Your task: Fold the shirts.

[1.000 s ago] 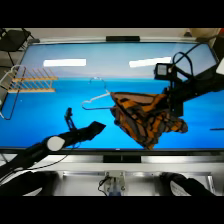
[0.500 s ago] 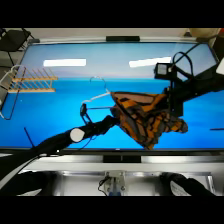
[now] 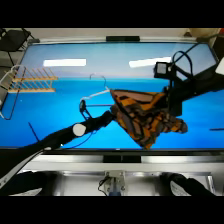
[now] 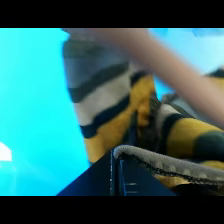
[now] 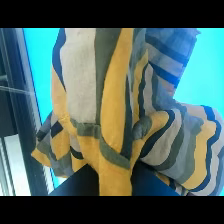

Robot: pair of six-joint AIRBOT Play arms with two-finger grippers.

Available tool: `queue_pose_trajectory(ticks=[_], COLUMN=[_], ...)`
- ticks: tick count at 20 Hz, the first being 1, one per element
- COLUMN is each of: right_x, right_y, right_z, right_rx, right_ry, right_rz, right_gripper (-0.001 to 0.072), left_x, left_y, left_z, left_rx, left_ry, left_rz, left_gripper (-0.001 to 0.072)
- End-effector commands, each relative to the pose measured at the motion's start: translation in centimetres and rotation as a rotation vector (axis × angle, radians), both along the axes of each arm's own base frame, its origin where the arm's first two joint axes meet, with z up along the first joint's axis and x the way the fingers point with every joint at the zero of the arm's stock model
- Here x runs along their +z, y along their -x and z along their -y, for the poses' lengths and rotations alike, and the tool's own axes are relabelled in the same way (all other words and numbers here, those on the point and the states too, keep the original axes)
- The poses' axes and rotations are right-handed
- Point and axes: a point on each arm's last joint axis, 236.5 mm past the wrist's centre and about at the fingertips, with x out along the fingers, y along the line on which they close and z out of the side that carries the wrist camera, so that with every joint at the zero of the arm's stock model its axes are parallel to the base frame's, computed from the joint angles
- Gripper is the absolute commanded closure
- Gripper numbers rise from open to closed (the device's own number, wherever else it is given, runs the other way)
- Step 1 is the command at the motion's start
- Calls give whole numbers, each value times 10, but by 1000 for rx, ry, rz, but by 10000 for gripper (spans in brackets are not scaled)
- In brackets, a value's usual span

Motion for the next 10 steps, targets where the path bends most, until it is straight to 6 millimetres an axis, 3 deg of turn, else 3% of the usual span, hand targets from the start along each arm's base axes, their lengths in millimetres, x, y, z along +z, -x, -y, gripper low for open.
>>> queue_pose_trajectory(ticks=[1, 6, 10], right_x=[0, 2, 4], right_y=[-5, -10, -11], right_z=[4, 3, -1], right_rx=[-13, -16, -13], right_ry=[13, 4, -14], right_rz=[21, 40, 50], right_gripper=[657, 658, 658], left_x=[4, 38, 36], left_y=[-19, -46, -49], left_z=[-44, -111, -136], left_rx=[0, 46, 16], left_ry=[-49, -66, -92], left_rz=[26, 100, 94], left_gripper=[651, 652, 652])
